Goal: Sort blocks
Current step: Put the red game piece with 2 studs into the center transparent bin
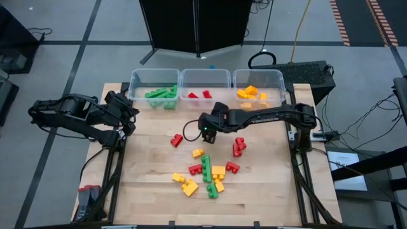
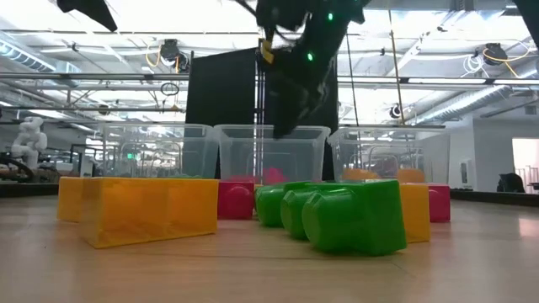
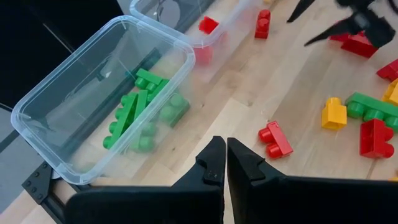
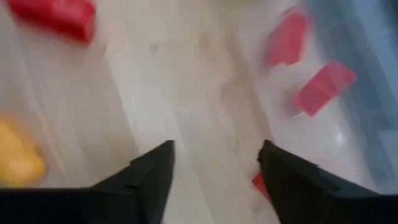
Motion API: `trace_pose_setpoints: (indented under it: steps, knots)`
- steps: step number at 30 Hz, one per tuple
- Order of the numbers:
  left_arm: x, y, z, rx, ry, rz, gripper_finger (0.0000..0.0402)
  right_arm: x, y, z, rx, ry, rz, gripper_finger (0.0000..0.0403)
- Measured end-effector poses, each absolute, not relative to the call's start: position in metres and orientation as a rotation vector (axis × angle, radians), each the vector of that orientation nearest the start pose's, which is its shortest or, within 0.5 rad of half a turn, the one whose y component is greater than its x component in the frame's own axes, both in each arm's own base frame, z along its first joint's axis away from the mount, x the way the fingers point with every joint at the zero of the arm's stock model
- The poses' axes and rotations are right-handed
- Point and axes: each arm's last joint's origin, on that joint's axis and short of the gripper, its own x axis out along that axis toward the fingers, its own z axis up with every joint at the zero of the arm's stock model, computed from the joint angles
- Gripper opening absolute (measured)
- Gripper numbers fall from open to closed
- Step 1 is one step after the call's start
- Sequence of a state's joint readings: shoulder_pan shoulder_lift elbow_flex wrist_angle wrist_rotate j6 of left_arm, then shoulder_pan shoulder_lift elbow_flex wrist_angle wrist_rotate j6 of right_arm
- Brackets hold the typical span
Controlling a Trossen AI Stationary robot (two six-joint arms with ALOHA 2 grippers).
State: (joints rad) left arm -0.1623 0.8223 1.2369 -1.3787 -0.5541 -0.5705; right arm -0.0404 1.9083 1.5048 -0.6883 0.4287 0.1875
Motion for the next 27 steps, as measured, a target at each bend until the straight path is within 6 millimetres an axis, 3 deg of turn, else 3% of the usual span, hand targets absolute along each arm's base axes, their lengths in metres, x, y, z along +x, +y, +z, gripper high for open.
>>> trace_pose_setpoints:
  steps: [4,7,14,22,27]
  knots:
    - [0.094,0.0,0.375,-0.185,0.767,0.6,0.0,0.392,-0.011,0.24,0.012,0.966,-0.67,0.0112]
    - [0.094,0.0,0.375,-0.185,0.767,0.599,0.0,0.384,-0.001,0.234,0.055,0.957,-0.759,0.002]
    - [0.094,0.0,0.374,-0.169,0.775,0.594,0.0,0.361,0.008,0.195,0.271,0.833,-1.016,0.0004]
    - [0.093,0.0,0.374,-0.152,0.79,0.59,0.0,0.353,-0.015,0.154,0.54,0.577,-1.117,0.0001]
    - [0.092,0.0,0.373,-0.156,0.815,0.576,0.0,0.333,-0.019,0.144,0.626,0.456,-1.216,0.0001]
